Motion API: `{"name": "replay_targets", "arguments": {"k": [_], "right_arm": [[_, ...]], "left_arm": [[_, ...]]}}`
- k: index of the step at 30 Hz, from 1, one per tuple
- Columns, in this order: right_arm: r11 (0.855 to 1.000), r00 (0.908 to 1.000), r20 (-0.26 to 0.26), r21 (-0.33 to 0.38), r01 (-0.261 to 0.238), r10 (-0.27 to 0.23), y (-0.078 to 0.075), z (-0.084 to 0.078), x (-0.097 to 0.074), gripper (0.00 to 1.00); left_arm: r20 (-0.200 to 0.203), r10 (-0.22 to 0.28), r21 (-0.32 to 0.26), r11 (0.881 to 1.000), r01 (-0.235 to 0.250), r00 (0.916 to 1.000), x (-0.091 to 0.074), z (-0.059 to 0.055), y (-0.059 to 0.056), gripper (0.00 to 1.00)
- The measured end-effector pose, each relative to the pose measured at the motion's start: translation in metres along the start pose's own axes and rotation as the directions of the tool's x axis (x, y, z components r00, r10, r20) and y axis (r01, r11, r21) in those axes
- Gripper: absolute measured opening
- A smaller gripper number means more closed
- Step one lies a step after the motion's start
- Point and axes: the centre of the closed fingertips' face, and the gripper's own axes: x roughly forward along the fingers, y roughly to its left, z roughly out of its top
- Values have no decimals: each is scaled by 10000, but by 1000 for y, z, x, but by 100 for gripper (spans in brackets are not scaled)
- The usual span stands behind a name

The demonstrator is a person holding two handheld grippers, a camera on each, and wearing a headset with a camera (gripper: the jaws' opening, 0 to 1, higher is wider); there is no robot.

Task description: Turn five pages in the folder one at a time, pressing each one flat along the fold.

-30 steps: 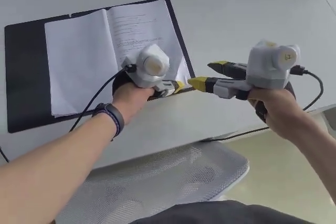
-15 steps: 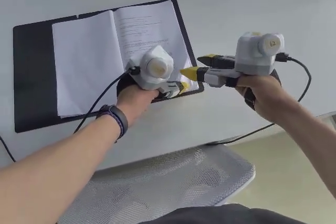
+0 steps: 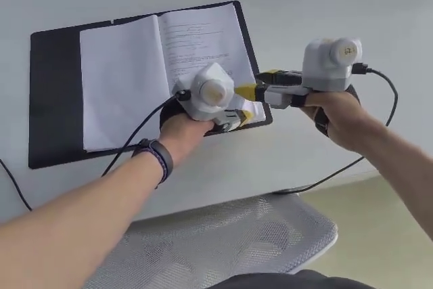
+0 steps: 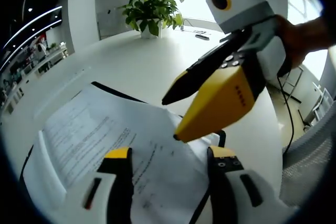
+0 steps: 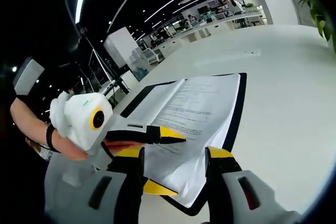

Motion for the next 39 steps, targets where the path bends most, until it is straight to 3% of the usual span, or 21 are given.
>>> {"name": "replay_targets", "arguments": {"k": [14,20,28,39], "right_arm": [[9969,9999,-15,781,-134,135,-9,-1,12,38],[9893,9998,178,1456,-51,25,-16,-2,14,25],[9680,9974,531,2485,349,-496,-32,-6,11,3],[9605,9971,481,2748,428,-582,-32,-10,11,1]], "left_arm": [[1,24,-16,10000,-24,10000,0,0,2,57],[-1,25,-21,10000,-25,10000,-1,0,2,57],[-23,7,-7,10000,-7,10000,-1,0,2,58],[-108,-137,-88,9999,136,9998,-2,1,-2,62]]}}
